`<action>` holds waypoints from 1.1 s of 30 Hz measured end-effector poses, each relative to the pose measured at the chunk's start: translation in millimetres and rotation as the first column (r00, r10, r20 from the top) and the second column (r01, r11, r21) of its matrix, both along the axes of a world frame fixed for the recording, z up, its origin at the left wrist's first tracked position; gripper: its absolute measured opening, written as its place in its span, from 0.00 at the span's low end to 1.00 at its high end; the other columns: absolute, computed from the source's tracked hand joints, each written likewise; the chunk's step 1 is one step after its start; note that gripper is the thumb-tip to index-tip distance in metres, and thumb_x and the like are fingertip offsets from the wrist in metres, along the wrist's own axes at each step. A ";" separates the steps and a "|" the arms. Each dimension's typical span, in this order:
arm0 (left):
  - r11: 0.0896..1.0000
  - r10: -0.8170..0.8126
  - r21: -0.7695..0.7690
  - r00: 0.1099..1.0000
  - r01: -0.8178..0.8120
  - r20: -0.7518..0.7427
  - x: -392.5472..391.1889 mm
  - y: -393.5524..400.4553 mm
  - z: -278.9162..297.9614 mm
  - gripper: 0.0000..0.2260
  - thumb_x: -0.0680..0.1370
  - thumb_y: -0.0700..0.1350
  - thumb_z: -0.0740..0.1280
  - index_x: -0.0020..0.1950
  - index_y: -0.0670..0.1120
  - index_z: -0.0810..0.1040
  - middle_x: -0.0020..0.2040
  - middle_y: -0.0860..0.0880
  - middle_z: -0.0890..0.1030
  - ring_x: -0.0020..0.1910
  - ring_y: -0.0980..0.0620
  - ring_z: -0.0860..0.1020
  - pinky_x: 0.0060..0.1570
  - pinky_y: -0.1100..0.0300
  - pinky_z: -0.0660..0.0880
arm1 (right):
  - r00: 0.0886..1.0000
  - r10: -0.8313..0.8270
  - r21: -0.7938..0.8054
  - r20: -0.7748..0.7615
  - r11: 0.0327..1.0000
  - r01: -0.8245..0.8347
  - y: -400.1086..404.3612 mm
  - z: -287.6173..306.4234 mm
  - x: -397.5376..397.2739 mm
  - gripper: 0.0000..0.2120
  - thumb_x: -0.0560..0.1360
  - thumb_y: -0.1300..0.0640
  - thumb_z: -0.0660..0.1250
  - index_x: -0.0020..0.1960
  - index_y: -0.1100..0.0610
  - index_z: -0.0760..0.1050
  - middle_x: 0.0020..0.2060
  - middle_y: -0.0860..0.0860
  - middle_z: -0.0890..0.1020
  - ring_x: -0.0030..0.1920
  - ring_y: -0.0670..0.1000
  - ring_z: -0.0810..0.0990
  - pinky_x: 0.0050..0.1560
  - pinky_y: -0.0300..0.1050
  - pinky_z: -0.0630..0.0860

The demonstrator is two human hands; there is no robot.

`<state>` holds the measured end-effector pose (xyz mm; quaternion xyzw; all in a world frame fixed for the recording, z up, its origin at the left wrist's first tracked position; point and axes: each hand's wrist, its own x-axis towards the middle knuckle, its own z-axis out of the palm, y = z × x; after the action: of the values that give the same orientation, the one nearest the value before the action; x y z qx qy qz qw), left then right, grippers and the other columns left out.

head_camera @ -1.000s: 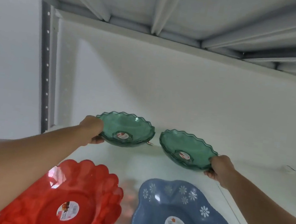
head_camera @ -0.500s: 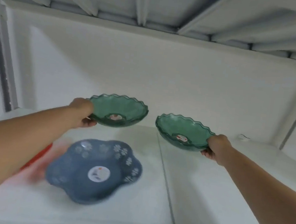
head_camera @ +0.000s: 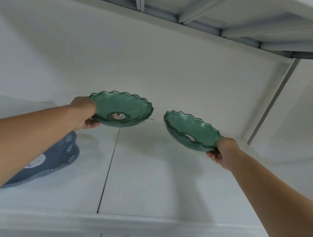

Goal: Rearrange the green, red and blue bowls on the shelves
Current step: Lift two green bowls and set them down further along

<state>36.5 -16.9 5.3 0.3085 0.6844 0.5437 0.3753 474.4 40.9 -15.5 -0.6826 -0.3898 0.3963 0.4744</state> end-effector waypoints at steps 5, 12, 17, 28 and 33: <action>0.999 -0.034 0.002 0.999 0.034 0.015 39.5 33.7 -8.0 0.09 0.84 0.37 0.60 0.59 0.42 0.79 0.45 0.41 0.82 0.34 0.43 0.80 0.19 0.56 0.78 | 0.995 -0.094 -0.023 -0.025 0.995 0.094 0.7 2.9 41.0 0.19 0.84 0.63 0.52 0.62 0.67 0.79 0.38 0.62 0.83 0.21 0.54 0.78 0.18 0.38 0.73; 0.998 -0.057 -0.038 0.998 0.057 0.016 120.8 69.8 -20.1 0.06 0.84 0.37 0.61 0.51 0.42 0.77 0.43 0.41 0.81 0.33 0.43 0.80 0.18 0.57 0.77 | 0.983 -0.169 -0.057 -0.069 0.985 0.165 28.8 2.3 104.1 0.19 0.86 0.60 0.52 0.65 0.66 0.77 0.46 0.63 0.82 0.29 0.58 0.78 0.15 0.40 0.73; 0.999 0.000 -0.045 0.999 0.001 0.033 175.0 94.6 -32.2 0.09 0.83 0.37 0.59 0.47 0.41 0.77 0.41 0.40 0.82 0.31 0.43 0.80 0.17 0.57 0.76 | 0.987 -0.137 -0.093 -0.082 0.987 0.129 75.8 -14.5 152.1 0.18 0.87 0.62 0.53 0.68 0.66 0.75 0.49 0.63 0.82 0.31 0.58 0.78 0.14 0.41 0.72; 0.981 0.181 -0.088 0.979 -0.173 0.091 244.3 125.1 -58.6 0.08 0.83 0.38 0.60 0.47 0.43 0.76 0.42 0.41 0.81 0.33 0.44 0.80 0.20 0.55 0.79 | 0.997 0.070 -0.101 -0.020 0.992 -0.071 153.8 -47.5 206.3 0.11 0.84 0.61 0.60 0.60 0.66 0.77 0.43 0.65 0.85 0.26 0.57 0.80 0.20 0.41 0.76; 0.979 0.178 -0.102 0.984 -0.178 -0.010 241.4 133.0 -63.7 0.09 0.82 0.39 0.60 0.58 0.41 0.77 0.48 0.40 0.82 0.36 0.41 0.82 0.22 0.57 0.79 | 0.992 0.119 -0.141 0.039 0.984 -0.113 163.2 -44.9 203.1 0.14 0.82 0.56 0.60 0.59 0.64 0.77 0.39 0.63 0.85 0.26 0.57 0.81 0.28 0.45 0.78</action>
<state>277.9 116.1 -58.3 0.2265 0.7365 0.5391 0.3400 677.5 204.1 -60.3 -0.6993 -0.4114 0.4331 0.3925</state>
